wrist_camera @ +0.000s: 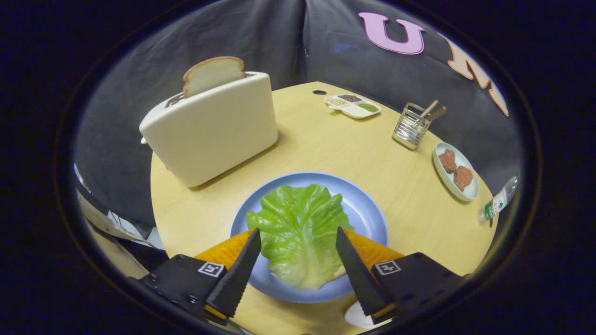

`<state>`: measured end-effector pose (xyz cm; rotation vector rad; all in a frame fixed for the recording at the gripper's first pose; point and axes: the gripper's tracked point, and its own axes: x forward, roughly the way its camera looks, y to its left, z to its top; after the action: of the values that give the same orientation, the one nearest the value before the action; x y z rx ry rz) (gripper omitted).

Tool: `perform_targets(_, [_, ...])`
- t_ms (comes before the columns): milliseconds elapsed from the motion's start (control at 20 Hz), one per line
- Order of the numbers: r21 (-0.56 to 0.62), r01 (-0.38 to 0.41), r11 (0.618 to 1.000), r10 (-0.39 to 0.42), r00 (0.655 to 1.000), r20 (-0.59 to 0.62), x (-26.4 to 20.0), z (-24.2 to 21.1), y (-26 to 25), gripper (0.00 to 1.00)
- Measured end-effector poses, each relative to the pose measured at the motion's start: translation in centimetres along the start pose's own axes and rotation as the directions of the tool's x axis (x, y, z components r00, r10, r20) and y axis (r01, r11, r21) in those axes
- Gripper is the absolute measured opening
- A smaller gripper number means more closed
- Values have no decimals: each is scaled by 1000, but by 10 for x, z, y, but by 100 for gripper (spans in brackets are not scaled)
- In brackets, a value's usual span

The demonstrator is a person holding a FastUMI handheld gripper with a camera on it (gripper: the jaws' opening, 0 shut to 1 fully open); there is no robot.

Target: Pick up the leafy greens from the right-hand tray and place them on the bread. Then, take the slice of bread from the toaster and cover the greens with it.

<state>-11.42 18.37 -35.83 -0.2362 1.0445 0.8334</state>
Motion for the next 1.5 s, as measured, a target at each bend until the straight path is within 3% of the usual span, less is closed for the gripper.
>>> perform_targets(300, [-19, 15, 1000, -13, 995, 98, -31, 53, 16, 100])
perform_targets(700, [-4, -4, 1000, 4, 985, 171, -56, 128, 57, 100])
perform_targets(1000, [59, -73, 996, 59, 977, 207, -59, 184, 97, 100])
perform_targets(1200, [98, -94, 991, 69, 971, 229, -47, 216, 111, 100])
perform_targets(1500, [165, -124, 978, 92, 978, 185, -12, 230, 133, 99])
